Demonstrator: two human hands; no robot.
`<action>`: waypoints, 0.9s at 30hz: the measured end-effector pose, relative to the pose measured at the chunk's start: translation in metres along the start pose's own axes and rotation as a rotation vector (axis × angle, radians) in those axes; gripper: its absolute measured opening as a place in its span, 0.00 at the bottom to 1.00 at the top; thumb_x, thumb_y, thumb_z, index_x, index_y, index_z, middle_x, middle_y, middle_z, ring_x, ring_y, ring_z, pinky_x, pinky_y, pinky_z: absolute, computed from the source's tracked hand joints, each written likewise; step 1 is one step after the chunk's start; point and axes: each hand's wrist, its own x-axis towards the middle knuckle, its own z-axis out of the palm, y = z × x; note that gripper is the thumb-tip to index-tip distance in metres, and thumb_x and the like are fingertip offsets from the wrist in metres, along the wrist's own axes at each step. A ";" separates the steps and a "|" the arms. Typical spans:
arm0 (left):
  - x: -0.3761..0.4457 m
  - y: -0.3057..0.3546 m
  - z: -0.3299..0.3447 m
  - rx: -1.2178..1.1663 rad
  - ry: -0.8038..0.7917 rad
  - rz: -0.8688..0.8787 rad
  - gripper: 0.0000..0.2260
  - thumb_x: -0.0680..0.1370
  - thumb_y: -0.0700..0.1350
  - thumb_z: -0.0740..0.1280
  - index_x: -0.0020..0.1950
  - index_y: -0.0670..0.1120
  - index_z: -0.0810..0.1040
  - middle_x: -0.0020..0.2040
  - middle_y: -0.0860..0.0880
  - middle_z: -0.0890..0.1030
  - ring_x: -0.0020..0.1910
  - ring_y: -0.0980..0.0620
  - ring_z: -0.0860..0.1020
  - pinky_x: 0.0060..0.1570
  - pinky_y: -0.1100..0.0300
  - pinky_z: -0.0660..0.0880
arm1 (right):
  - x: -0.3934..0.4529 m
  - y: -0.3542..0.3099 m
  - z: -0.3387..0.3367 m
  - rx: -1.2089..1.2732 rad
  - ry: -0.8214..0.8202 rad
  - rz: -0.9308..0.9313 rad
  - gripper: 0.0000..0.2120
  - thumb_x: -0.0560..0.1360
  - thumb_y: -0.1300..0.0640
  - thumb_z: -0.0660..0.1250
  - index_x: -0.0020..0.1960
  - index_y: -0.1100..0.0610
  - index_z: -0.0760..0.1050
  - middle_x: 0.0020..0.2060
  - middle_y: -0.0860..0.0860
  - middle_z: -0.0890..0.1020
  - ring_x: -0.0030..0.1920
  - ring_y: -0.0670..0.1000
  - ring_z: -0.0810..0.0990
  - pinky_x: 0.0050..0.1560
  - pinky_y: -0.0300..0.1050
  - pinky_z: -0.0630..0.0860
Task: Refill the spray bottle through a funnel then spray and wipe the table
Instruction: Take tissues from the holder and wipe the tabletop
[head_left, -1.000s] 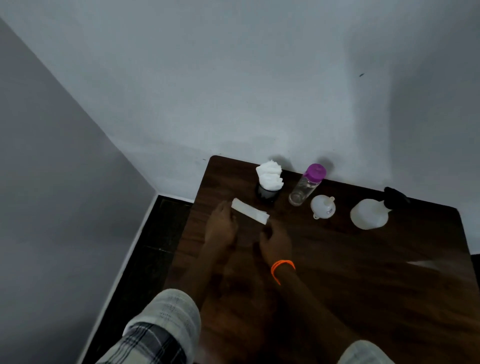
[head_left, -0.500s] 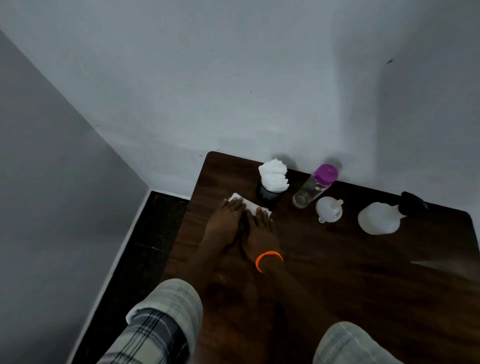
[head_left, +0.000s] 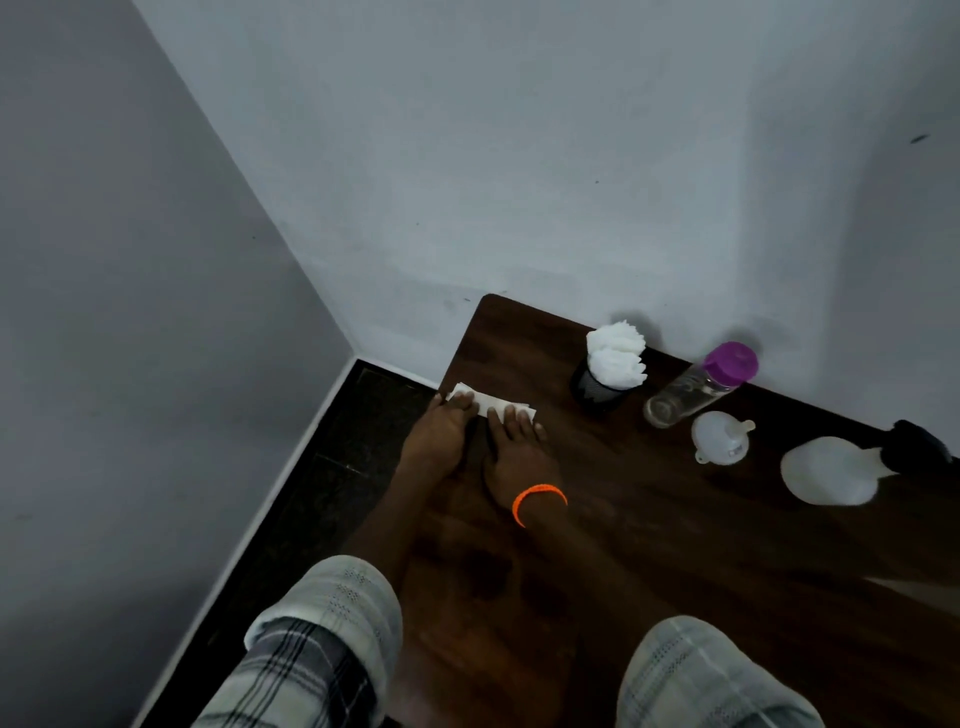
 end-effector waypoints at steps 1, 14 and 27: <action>-0.006 -0.005 0.000 0.018 -0.004 0.030 0.29 0.77 0.56 0.49 0.74 0.50 0.74 0.76 0.50 0.72 0.75 0.47 0.69 0.78 0.50 0.59 | -0.004 -0.006 0.004 0.008 0.001 -0.003 0.32 0.80 0.43 0.43 0.82 0.50 0.51 0.82 0.54 0.54 0.82 0.54 0.49 0.80 0.54 0.43; -0.116 -0.068 0.028 0.135 0.087 0.139 0.22 0.77 0.45 0.58 0.65 0.41 0.81 0.68 0.40 0.79 0.67 0.41 0.78 0.75 0.53 0.56 | -0.092 -0.057 0.039 0.016 -0.100 -0.111 0.42 0.69 0.41 0.35 0.81 0.50 0.56 0.81 0.55 0.55 0.82 0.55 0.51 0.80 0.55 0.43; -0.250 -0.093 0.063 -0.040 0.114 -0.244 0.34 0.76 0.60 0.44 0.75 0.50 0.74 0.77 0.51 0.69 0.77 0.44 0.66 0.78 0.50 0.58 | -0.175 -0.090 0.086 -0.100 -0.159 -0.251 0.28 0.71 0.45 0.55 0.65 0.48 0.81 0.65 0.53 0.81 0.67 0.54 0.79 0.66 0.57 0.75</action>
